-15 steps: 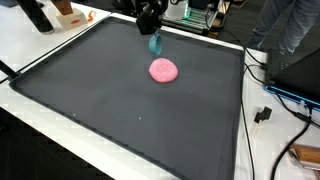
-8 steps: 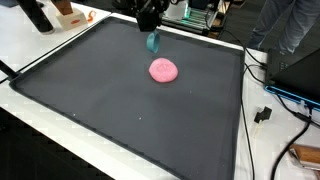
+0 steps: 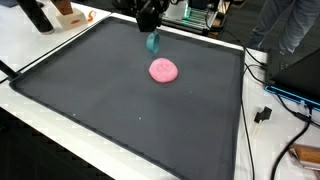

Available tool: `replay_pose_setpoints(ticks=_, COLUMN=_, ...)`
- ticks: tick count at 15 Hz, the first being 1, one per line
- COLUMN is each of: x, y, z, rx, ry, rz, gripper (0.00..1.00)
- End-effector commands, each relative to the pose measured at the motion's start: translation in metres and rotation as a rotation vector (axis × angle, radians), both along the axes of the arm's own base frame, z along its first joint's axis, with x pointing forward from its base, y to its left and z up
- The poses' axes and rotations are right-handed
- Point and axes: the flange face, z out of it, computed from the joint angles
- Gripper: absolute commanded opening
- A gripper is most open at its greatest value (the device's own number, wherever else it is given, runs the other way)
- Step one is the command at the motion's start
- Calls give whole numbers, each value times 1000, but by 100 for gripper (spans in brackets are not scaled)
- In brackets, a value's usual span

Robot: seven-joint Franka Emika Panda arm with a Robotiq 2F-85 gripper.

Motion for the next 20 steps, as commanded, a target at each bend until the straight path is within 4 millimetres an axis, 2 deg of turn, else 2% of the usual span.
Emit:
replay_pose_setpoints(ticks=1, x=0, y=0, z=0, rx=0, ry=1, rz=0, gripper=50)
replay_pose_setpoints(ticks=2, x=0, y=0, z=0, rx=0, ry=1, rz=0, gripper=25)
replay_pose_setpoints(ticks=6, x=3, y=18, z=12, rx=-153, ry=-25, rz=-29, gripper=25)
replay_pose_setpoints(ticks=10, x=6, y=47, z=15, rx=-300, ry=-55, rz=-87, gripper=25)
replay_pose_setpoints(ticks=16, x=10, y=87, z=1, rx=-559, ry=-82, rz=-229, gripper=25)
replay_pose_setpoints(ticks=20, x=13, y=102, z=-16, rx=-670, ry=-70, rz=-337, gripper=25)
